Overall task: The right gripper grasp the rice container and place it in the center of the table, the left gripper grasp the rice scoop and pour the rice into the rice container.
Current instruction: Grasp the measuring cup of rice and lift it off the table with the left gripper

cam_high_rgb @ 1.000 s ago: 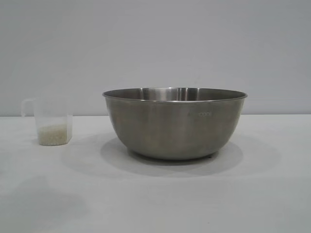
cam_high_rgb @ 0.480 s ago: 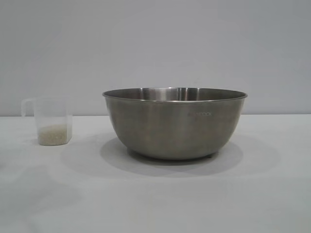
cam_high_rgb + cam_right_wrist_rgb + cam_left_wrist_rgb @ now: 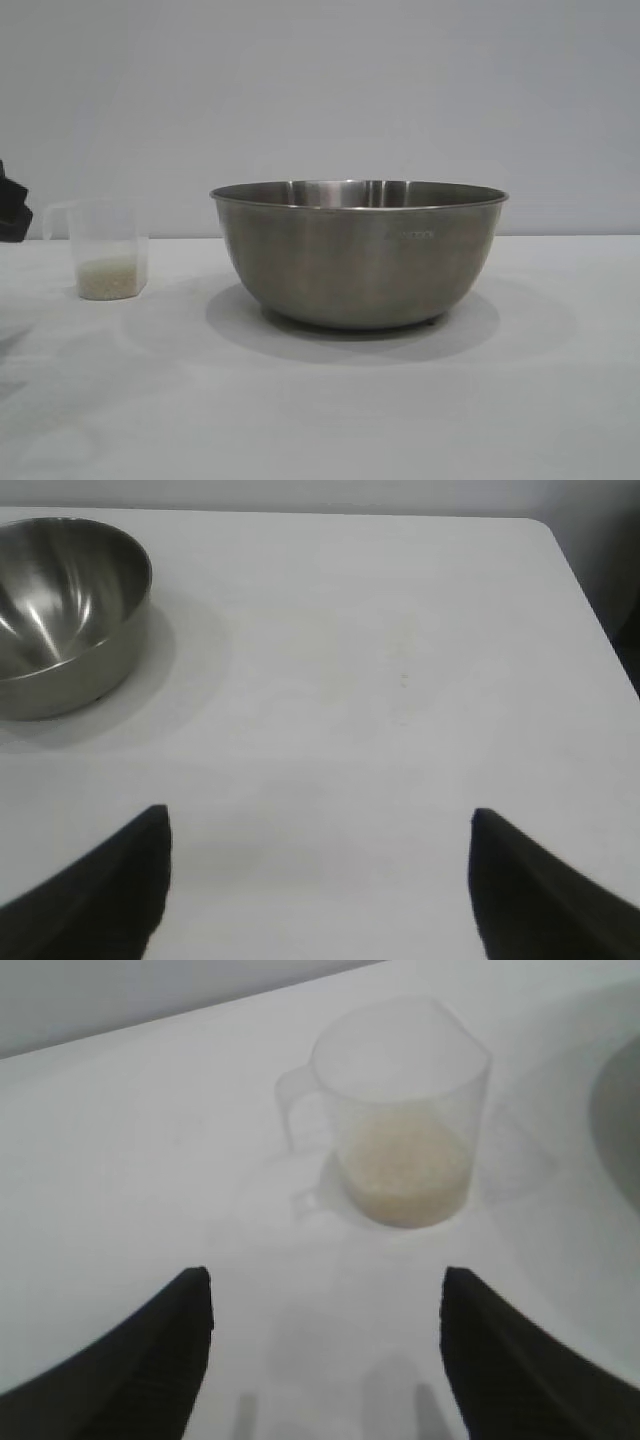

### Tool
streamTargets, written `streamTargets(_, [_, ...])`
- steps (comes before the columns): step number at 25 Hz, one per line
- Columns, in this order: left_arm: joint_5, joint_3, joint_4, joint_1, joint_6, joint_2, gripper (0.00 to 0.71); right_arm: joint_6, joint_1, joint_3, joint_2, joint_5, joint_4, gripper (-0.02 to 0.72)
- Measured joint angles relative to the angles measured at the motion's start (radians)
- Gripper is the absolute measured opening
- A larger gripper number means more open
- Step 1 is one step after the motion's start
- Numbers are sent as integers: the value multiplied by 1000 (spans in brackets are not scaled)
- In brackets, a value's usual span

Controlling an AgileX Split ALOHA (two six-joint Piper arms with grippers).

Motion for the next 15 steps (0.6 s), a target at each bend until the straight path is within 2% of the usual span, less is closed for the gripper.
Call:
streamTargets(1, [0,-7,0,0,4,0,309,0,0,0,0,0,0,563])
streamTargets(2, [0,-10,0,0,6,0,268,0,0,0,0,0,0,563])
streamTargets(6, [0,-17,1,13,8,0,283,0,0,0,0,0,0,563])
streamTargets(9, [0,-17,21,64,11,0,283,0,0,0,0,0,0,563])
streamTargets(12, [0,-17,120,127,11,0,283,0,0,0,0,0,0,563])
streamTargets(15, [0,-17,195,160,11,0,283,0,0,0,0,0,0,563])
